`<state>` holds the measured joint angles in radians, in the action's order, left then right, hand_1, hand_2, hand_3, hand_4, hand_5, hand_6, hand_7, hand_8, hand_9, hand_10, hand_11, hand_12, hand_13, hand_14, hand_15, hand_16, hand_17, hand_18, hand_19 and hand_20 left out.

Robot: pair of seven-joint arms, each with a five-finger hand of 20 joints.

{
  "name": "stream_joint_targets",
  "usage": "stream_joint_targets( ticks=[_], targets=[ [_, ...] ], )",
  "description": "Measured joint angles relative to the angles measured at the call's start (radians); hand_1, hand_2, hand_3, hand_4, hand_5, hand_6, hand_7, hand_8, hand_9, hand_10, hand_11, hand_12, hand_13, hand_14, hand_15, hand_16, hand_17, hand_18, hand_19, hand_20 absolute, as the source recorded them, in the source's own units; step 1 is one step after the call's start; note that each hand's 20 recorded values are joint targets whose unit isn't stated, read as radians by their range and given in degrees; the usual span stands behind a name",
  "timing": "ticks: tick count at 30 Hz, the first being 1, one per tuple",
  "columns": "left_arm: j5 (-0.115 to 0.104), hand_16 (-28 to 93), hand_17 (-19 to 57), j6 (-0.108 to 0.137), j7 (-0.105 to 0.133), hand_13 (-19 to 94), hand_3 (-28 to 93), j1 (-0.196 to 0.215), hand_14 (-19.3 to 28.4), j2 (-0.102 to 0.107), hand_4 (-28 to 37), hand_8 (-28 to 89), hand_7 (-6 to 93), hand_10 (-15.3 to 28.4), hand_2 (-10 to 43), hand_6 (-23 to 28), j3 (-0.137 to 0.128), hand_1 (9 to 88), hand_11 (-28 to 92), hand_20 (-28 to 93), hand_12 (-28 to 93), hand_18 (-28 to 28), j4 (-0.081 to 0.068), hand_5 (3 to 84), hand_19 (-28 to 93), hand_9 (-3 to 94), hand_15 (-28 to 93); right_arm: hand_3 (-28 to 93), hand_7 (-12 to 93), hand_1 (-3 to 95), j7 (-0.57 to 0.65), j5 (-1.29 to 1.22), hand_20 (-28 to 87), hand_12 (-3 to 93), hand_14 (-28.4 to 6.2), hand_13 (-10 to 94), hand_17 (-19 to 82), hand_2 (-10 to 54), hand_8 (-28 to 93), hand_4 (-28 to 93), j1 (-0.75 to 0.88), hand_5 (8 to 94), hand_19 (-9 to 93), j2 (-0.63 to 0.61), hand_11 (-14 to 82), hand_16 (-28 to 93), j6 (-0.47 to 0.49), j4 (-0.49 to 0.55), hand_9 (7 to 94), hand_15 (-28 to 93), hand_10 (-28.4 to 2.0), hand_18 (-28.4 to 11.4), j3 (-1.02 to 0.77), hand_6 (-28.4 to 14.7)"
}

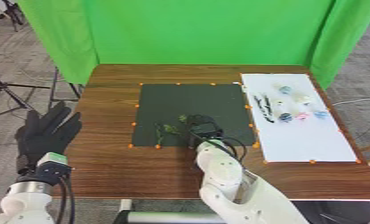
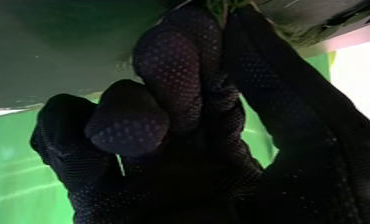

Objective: Arrange flowers

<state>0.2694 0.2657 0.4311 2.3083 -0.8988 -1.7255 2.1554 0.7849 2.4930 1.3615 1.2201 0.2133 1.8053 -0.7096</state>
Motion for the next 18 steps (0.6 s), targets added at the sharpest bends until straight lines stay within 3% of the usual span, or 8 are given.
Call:
stream_joint_targets(
  ticks=[5, 8, 18],
  targets=[
    [0.001, -9, -5.8, 0.0, 0.0, 23, 70, 0.0, 15.2, 0.0, -28.3, -10, 15.1, 13.8, 11.7, 8.6, -0.001, 26.7, 29, 10, 10, 13.6, 0.0, 38.2, 35, 28.4, 43, 71, 45, 36.4, 0.004, 0.003, 56, 36.1, -10.9, 78, 55, -7.3, 16, -16, -0.003, 71.4, 93, -0.003, 46.1, 39, 0.005, 0.001, 79.3, 70, -15.2, -22.5, 0.002, -4.3],
    [0.001, -9, -5.8, 0.0, 0.001, 23, 69, 0.001, 15.2, 0.0, -28.3, -10, 15.1, 13.8, 12.2, 8.6, -0.001, 26.2, 29, 10, 10, 13.6, 0.0, 38.2, 35, 28.4, 43, 71, 48, 31.1, 0.004, 0.001, 55, 34.9, -11.4, 77, 54, -4.5, -9, -17, -0.004, 72.2, 93, -0.007, 44.9, 38, 0.008, 0.007, 79.3, 69, -15.4, -22.7, 0.0, -5.1],
    [-0.002, -9, -5.8, 0.001, 0.002, 22, 69, 0.005, 15.1, -0.002, -28.3, -9, 14.7, 13.9, 13.2, 8.7, -0.005, 24.1, 28, 10, 10, 13.6, 0.001, 38.2, 34, 28.2, 43, 66, 44, 26.1, 0.004, -0.011, 54, 34.1, -11.6, 77, 53, -5.3, -10, -18, -0.003, 72.2, 93, -0.03, 43.1, 38, 0.021, 0.058, 79.0, 69, -16.0, -23.1, -0.023, -5.5]
  ],
)
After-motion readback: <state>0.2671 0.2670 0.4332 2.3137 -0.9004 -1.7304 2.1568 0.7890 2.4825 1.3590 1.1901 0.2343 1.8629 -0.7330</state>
